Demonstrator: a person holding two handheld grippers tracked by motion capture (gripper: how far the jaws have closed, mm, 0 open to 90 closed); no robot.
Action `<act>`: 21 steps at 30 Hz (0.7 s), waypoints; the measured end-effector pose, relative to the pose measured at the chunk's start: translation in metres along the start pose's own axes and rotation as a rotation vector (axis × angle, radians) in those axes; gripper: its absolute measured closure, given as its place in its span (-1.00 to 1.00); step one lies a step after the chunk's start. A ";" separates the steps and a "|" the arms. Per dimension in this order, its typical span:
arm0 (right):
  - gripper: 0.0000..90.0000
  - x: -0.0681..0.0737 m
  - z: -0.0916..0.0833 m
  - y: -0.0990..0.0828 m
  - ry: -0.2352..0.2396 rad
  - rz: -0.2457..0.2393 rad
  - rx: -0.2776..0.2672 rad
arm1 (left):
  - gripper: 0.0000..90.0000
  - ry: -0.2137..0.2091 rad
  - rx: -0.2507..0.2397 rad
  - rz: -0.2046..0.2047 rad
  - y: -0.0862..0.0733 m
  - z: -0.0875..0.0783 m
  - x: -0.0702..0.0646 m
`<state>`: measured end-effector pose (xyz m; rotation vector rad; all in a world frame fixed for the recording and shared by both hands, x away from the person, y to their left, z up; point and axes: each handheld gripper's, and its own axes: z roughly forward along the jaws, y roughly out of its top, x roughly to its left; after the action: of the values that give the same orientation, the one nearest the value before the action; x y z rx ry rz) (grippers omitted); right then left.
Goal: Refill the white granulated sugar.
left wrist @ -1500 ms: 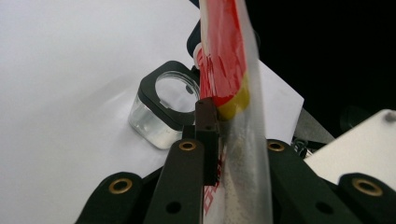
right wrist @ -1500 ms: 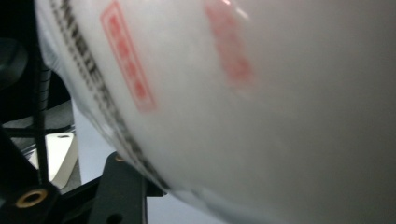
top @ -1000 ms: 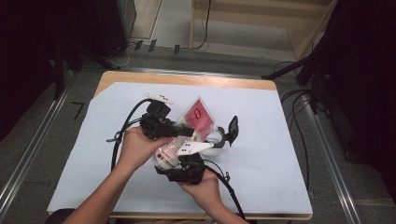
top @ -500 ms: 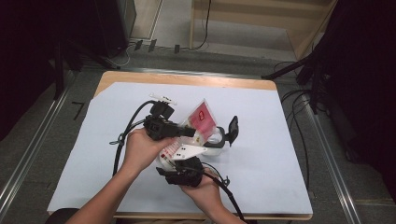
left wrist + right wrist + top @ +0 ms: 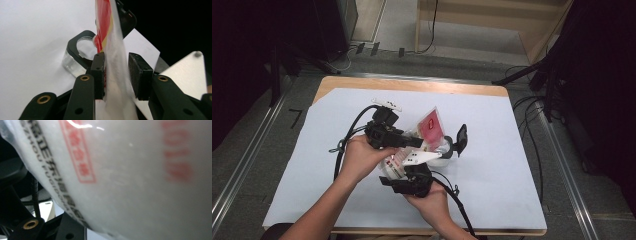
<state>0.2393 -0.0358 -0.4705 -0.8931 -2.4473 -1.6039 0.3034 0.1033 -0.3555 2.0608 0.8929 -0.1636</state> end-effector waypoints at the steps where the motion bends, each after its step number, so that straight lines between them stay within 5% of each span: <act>1: 0.35 -0.002 -0.001 0.000 -0.001 0.007 -0.004 | 0.62 0.025 0.001 0.022 0.000 -0.001 -0.002; 8: 0.32 0.003 0.000 0.003 -0.016 -0.024 0.019 | 0.93 0.050 0.017 0.011 0.000 0.001 -0.004; 13: 0.32 0.013 0.002 0.003 -0.121 -0.102 0.044 | 0.94 0.062 0.033 -0.049 0.005 0.005 -0.002; 18: 0.34 0.012 -0.001 0.012 -0.108 -0.079 0.036 | 0.92 0.064 0.078 -0.050 0.021 0.004 -0.004; 21: 0.35 0.011 -0.006 0.020 -0.046 -0.033 0.009 | 0.84 0.086 0.104 -0.020 0.032 0.004 -0.009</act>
<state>0.2391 -0.0303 -0.4476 -0.9028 -2.5109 -1.5996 0.3181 0.0834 -0.3334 2.1699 0.9754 -0.1353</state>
